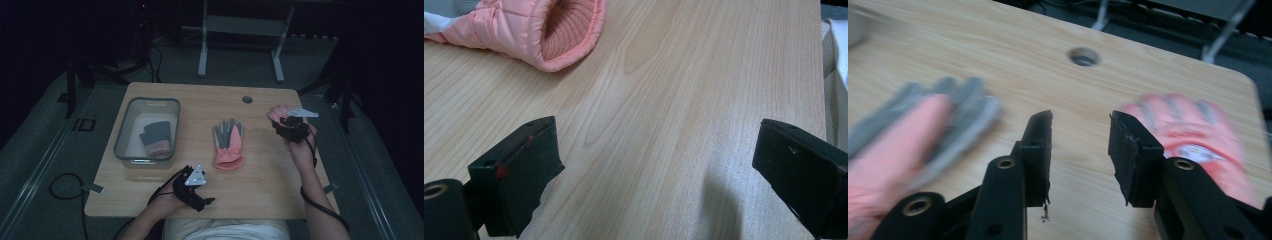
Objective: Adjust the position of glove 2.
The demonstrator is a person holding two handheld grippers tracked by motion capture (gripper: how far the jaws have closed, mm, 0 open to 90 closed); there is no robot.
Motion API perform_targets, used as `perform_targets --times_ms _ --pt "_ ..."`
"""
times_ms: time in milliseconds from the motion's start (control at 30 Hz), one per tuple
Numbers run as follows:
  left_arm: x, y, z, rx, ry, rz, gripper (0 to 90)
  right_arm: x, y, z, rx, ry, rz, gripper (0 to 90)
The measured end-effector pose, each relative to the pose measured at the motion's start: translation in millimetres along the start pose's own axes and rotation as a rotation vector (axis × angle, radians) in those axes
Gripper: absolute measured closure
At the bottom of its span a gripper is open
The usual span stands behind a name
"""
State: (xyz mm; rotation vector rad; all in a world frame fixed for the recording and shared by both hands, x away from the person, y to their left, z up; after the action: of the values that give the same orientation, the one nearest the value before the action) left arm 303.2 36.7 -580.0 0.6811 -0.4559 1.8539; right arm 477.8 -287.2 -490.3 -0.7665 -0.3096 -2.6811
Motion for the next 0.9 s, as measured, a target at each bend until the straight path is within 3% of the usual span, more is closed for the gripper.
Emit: perform_targets --times_ms 67,133,233,433,667,900 --pt "0.1 -0.5 -0.1 0.004 0.0 0.002 4.6 -3.1 16.5 -1.4 -0.013 0.001 -0.01 58.2" --pt "0.5 -0.7 -0.3 0.005 0.004 -0.002 4.6 -5.3 23.9 -2.1 -0.014 -0.006 -0.019 57.2" --pt "0.6 -1.0 -0.6 0.009 0.006 -0.003 4.6 -14.6 47.9 -4.0 0.005 -0.036 -0.045 55.5" --pt "0.8 -1.4 -0.6 0.012 0.005 -0.009 4.6 -32.8 73.9 -4.2 0.0 -0.084 -0.056 50.5" --pt "1.2 -2.7 -0.7 0.018 0.01 -0.014 4.6 -57.6 84.6 -12.1 -0.009 -0.149 -0.064 43.4" --pt "1.3 -2.3 -1.2 0.017 0.007 -0.015 4.6 -82.4 84.1 -30.2 0.033 -0.245 -0.09 40.2"
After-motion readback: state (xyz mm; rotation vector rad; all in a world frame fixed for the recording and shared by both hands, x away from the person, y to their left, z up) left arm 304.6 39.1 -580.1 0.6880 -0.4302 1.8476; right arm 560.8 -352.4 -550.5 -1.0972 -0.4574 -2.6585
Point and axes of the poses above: each handheld gripper's, and its own axes: x roughly backward along the jaws, z roughly out of its top, y roughly to its right, the point moved 4 cm from there along -x, roughly forward along the jaws, and after that the axes turned 3 degrees about -z, right-handed, at the moved point
